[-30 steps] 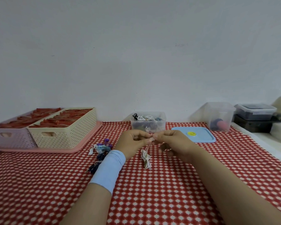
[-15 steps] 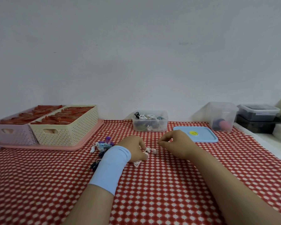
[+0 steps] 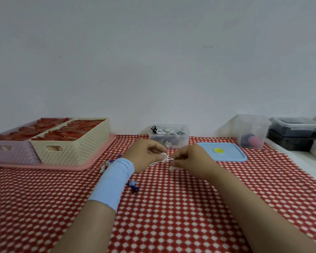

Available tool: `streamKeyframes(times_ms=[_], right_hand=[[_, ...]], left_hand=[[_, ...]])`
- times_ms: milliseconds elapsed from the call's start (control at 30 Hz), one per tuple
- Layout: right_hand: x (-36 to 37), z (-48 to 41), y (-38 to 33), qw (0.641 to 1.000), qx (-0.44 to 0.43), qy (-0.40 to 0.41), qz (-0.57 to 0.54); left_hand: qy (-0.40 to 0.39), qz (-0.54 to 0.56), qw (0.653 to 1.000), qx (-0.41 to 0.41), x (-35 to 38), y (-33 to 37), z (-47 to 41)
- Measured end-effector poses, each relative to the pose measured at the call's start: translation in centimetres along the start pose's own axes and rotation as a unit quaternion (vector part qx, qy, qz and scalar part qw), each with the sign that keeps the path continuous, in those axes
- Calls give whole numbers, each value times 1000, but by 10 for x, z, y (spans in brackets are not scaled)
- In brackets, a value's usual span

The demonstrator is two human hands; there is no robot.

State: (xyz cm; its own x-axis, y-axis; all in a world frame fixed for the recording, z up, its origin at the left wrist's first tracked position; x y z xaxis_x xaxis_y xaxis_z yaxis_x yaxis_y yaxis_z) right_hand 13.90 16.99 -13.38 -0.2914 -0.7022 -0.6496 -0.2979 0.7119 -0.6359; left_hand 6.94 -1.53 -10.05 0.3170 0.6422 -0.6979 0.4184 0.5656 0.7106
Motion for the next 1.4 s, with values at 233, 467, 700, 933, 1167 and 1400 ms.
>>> streamKeyframes(times_ms=[233, 467, 700, 933, 1167, 1400], right_hand=[[-41, -52, -3, 990, 2, 76, 118], [-70, -124, 13, 967, -8, 52, 248], [-57, -163, 55, 969, 6, 5, 247], [-52, -166, 78, 960, 22, -45, 277], [-47, -159, 88, 927, 55, -146, 340], [-55, -150, 54, 931, -7, -51, 361]], left_hand=[[38, -42, 998, 30, -23, 32, -56], [92, -69, 993, 24, -22, 43, -133], [84, -72, 994, -18, 1, 21, -188], [91, -173, 981, 2, 12, 4, -205], [-38, -256, 965, -36, 21, 7, -196], [11, -214, 977, -4, -4, 16, -165]])
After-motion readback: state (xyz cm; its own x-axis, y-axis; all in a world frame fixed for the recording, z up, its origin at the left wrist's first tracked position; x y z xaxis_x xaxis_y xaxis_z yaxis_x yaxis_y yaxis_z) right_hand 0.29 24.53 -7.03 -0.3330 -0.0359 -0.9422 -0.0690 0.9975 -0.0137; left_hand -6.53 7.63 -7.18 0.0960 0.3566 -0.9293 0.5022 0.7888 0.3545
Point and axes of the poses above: each hand's wrist, its own z-axis away from the middle knuckle, its own x-axis out of the palm, y = z × x, the point moved 1 cm from there along -z, towards the middle knuckle, and after that the axes turned 13 degrees about -x, right-handed, at the moved point
